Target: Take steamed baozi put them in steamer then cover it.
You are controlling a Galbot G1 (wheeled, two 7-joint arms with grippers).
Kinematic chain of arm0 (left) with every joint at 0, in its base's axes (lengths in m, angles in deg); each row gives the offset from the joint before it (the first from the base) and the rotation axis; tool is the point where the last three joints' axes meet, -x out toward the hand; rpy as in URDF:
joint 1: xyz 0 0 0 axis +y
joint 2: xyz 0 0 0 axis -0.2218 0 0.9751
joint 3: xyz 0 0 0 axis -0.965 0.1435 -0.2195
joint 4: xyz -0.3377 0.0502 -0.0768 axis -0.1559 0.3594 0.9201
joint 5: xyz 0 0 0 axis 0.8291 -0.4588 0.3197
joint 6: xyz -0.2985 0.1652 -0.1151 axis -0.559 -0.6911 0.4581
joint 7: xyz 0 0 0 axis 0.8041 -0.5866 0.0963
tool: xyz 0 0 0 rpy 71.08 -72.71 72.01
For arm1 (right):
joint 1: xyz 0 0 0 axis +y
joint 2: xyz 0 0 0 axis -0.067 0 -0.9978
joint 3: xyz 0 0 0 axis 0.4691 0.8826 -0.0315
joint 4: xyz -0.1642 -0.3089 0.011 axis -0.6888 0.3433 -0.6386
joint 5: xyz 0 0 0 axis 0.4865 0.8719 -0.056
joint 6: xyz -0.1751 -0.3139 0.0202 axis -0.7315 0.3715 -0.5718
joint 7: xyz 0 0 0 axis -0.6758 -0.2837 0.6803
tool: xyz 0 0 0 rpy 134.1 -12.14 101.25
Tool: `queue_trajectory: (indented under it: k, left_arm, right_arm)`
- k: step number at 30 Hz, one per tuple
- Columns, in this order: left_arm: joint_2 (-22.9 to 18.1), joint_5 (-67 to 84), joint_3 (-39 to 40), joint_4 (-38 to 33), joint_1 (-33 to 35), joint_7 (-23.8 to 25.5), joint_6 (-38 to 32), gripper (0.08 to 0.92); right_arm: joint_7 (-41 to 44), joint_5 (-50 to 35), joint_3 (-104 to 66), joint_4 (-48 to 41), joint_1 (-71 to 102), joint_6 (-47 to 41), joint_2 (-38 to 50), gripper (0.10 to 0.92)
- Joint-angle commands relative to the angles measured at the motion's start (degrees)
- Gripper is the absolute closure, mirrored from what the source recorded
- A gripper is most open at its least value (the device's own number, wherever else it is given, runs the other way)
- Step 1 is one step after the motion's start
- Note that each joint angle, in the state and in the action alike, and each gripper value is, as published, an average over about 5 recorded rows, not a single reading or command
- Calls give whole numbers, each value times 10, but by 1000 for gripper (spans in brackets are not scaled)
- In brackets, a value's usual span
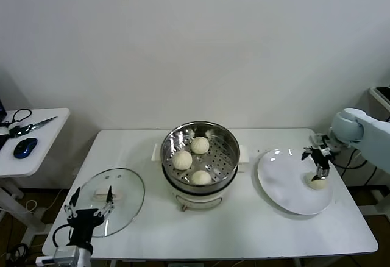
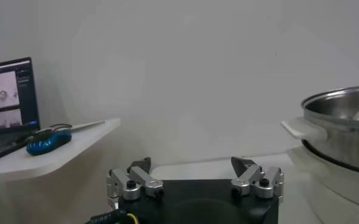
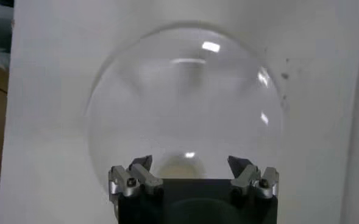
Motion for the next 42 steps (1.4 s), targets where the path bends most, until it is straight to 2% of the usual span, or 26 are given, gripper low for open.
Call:
queue_trajectory:
  k: [1,13,25,36,42]
  left_arm:
    - [-1,-2,0,-2,-2,0,5,177]
    - [-2,-10,2,7,-8,-1,8,177]
    - [-2,-10,2,8,-6,-1,7,177]
    - [-2,-10,2,5,-1,-1,6,177]
    - [0,-10,3,3,-1,-1,6,177]
  right_arm:
    - [10,78,-92,-123,104,9,-28,203]
    - [8,130,-166,-208,137,50,-93,203]
    - [16,126,-166,-224,131,50,-121,208]
    - [25,107,-150,-209,122,47,-109,337]
    - [24,57,-117,-184,84,37,-96,363]
